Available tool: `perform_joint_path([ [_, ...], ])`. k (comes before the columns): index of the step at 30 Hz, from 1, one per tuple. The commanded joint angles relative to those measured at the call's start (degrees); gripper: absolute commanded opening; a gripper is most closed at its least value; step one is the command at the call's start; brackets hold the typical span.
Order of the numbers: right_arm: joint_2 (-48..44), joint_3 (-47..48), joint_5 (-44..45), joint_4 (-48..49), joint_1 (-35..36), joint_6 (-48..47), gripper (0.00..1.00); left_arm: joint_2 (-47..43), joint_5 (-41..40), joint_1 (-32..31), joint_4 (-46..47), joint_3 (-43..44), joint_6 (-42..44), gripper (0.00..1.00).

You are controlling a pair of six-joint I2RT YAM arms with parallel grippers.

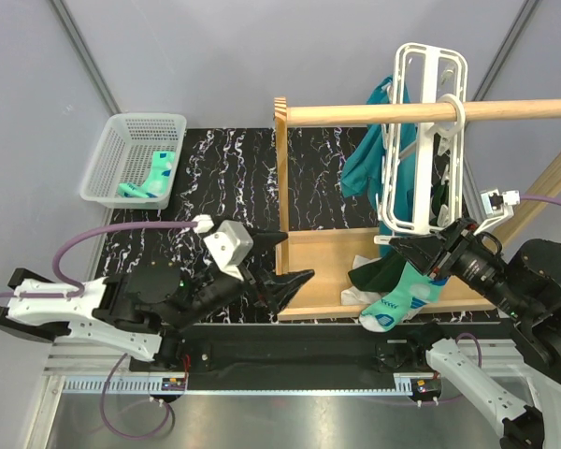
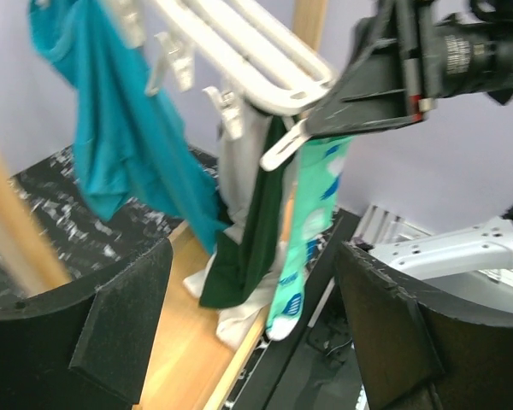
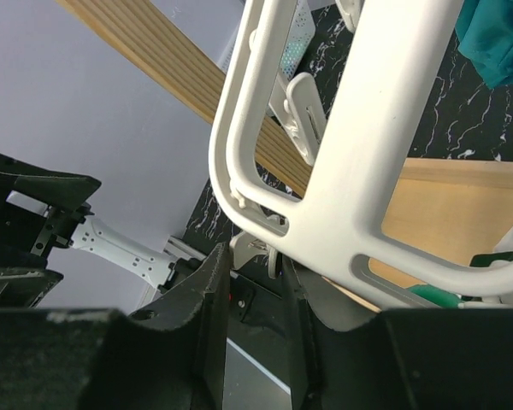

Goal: Clip the socks to the hanger
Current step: Open the clamp at the hanger.

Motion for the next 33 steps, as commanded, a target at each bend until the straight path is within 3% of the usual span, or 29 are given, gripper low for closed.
perform_joint_path([
  [1, 0.28, -0.97, 1.66, 4.83, -0.11, 0.42, 0.0, -4.07, -4.52, 0.03, 1.9, -2.6, -1.99, 0.81],
  [3, 0.45, -1.24, 1.22, 5.0, -0.2, 0.42, 0.0, -3.11, -2.23, 0.03, 3.31, -2.88, 0.46, 0.92],
  [5, 0.37, -1.24, 0.6, 5.27, -0.12, 1.03, 0.0, -0.39, 0.15, 0.03, 3.66, -1.22, 3.19, 0.94],
  [8, 0.28, -0.45, 0.34, 4.74, -0.03, 1.65, 0.0, 10.13, -1.25, 0.03, 4.36, 2.3, 16.67, 0.96],
  [13, 0.02, 1.22, 1.39, 2.72, -0.12, 1.3, 0.0, 16.58, 0.92, 1.96, 21.31, -1.55, 35.87, 0.99],
  [16, 0.28, 1.92, 1.31, 2.19, -0.03, 1.21, 0.0, 18.6, 8.99, 6.61, 21.16, -0.16, 36.86, 0.98],
  [25, 0.63, 2.63, 0.43, 1.75, -0.03, 0.51, 0.0, 19.22, 17.36, 11.36, 24.85, 0.1, 40.55, 0.98],
  [29, 0.37, 2.8, 0.34, 1.66, -0.12, 0.86, 0.0, 21.32, 23.52, 12.42, 19.24, 3.7, 39.68, 0.8],
  [33, 0.37, 3.16, 0.16, 1.4, -0.12, 0.95, 0.0, 23.87, 27.12, 13.3, 15.02, 7.57, 38.01, 0.73],
])
